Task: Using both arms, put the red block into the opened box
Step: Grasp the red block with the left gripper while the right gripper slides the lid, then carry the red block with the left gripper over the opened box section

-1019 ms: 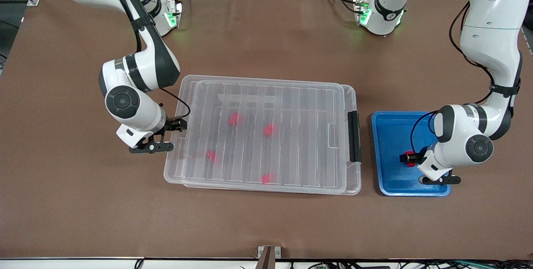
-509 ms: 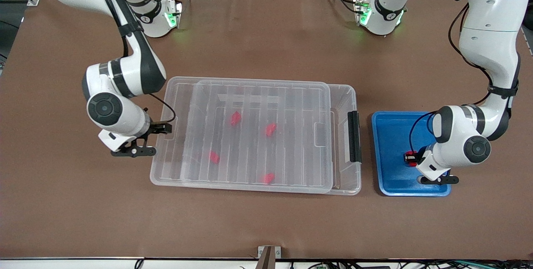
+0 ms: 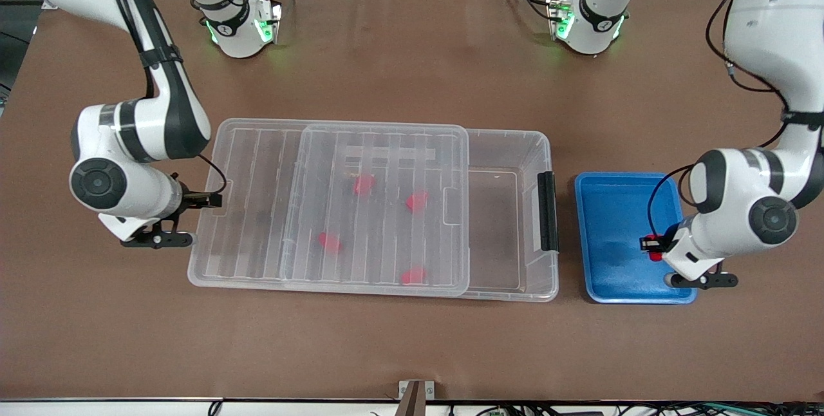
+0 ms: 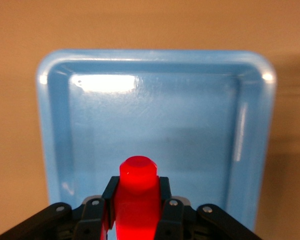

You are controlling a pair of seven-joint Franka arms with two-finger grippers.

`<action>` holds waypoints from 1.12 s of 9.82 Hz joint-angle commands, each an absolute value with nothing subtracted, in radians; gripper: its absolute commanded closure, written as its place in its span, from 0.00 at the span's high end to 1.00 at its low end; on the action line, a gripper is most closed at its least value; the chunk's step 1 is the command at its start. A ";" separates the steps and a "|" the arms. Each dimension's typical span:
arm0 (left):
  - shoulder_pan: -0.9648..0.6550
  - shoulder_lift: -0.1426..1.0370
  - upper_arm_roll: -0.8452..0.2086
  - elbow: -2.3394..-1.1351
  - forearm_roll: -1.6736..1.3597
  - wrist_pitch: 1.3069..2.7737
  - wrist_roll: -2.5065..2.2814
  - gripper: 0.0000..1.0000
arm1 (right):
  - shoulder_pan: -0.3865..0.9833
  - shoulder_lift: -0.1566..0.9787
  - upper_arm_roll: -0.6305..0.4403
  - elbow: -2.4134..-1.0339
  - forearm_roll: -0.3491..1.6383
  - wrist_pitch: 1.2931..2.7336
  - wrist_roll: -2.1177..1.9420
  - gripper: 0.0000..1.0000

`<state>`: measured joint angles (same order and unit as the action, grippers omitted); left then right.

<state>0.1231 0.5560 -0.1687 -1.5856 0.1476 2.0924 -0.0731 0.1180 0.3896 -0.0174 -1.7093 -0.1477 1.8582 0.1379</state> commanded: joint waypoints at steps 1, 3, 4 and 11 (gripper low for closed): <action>0.115 0.470 -0.218 -1.609 0.170 2.015 -0.083 0.07 | 0.075 0.367 -0.006 -1.717 -0.175 1.839 0.083 1.00; 0.117 0.440 -0.308 -1.539 0.170 1.886 -0.156 0.05 | 0.071 0.365 -0.008 -1.715 -0.176 1.841 0.080 1.00; 0.117 0.440 -0.360 -1.504 0.170 1.831 -0.219 0.05 | 0.071 0.365 -0.006 -1.710 -0.176 1.839 0.080 1.00; -0.060 0.515 -0.509 -1.491 0.218 1.835 -0.633 0.03 | 0.014 0.025 -0.046 -1.677 -0.037 1.728 0.097 1.00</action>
<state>-0.0328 0.4508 -0.5114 -1.4948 0.1718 1.8229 -0.5782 0.0430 0.1368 -0.0331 -1.6278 -0.0919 1.7541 0.1020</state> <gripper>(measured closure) 0.643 0.000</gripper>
